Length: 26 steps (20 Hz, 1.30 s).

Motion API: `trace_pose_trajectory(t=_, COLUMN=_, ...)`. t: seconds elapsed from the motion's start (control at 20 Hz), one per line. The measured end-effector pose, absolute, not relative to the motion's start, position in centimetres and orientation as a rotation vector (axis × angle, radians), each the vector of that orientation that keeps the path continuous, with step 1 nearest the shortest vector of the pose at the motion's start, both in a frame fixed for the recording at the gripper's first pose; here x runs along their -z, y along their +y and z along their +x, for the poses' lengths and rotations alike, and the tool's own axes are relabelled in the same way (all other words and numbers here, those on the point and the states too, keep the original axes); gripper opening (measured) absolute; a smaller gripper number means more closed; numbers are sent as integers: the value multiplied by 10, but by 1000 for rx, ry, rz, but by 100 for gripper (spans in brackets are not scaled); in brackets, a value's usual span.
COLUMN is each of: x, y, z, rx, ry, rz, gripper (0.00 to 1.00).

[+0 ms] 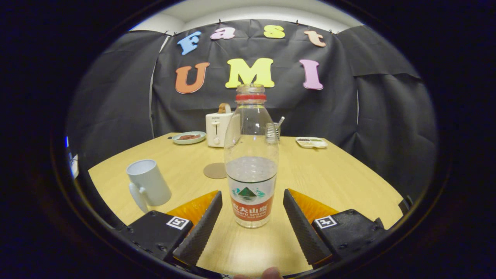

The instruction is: Take the bottle from table, then pour the juice into the cup, finally place the bottle on the coaster

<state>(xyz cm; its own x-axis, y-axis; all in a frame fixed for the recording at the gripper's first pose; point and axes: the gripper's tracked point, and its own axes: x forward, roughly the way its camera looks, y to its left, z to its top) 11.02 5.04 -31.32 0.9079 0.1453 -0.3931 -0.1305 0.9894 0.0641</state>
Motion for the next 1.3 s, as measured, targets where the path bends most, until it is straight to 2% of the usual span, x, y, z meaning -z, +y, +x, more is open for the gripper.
trace_pose_trajectory(t=0.35, x=319, y=57, z=139, rx=-126, ry=403, rz=72, gripper=100)
trace_pose_trajectory(t=0.55, x=316, y=54, z=144, rx=-102, ry=391, rz=79, gripper=86)
trace_pose_trajectory(t=0.8, x=305, y=54, z=143, rx=-93, ry=399, rz=57, gripper=80)
trace_pose_trajectory(t=1.3, x=269, y=58, z=167, rx=-69, ry=355, rz=-518, gripper=77)
